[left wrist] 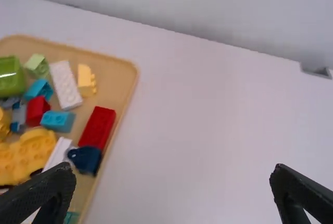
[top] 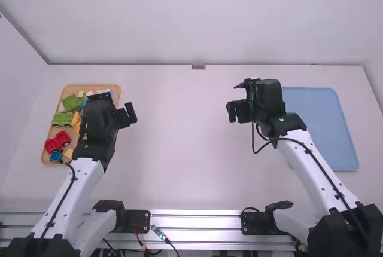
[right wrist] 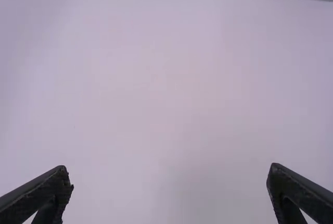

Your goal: Assemble lego blocks to make yellow taxi

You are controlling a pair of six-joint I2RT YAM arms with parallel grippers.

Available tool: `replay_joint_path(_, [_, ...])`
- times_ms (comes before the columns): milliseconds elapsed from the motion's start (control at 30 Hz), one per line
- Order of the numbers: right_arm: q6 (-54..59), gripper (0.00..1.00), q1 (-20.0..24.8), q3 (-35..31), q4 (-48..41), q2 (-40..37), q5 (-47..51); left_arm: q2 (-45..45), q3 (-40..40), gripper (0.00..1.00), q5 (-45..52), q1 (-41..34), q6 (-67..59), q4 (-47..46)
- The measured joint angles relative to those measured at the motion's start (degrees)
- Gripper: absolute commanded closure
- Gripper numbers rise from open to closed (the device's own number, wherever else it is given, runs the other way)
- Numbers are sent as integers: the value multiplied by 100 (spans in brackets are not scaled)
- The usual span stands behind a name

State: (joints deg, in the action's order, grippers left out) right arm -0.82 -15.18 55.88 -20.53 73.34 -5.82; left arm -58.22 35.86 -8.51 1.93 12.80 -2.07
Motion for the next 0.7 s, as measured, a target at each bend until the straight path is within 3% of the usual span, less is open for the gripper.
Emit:
replay_joint_path(133, [136,1,-96,0,109,118,13,-385,199,1,-236,101,177,-420])
replay_joint_path(333, [380,1,-125,0,66,155,17,-1032,1147,1,-339,601,520,-1222])
replay_joint_path(700, [256,1,293,0,-33,155,20,-2363,2437,1,-376,1204,1012,-2000])
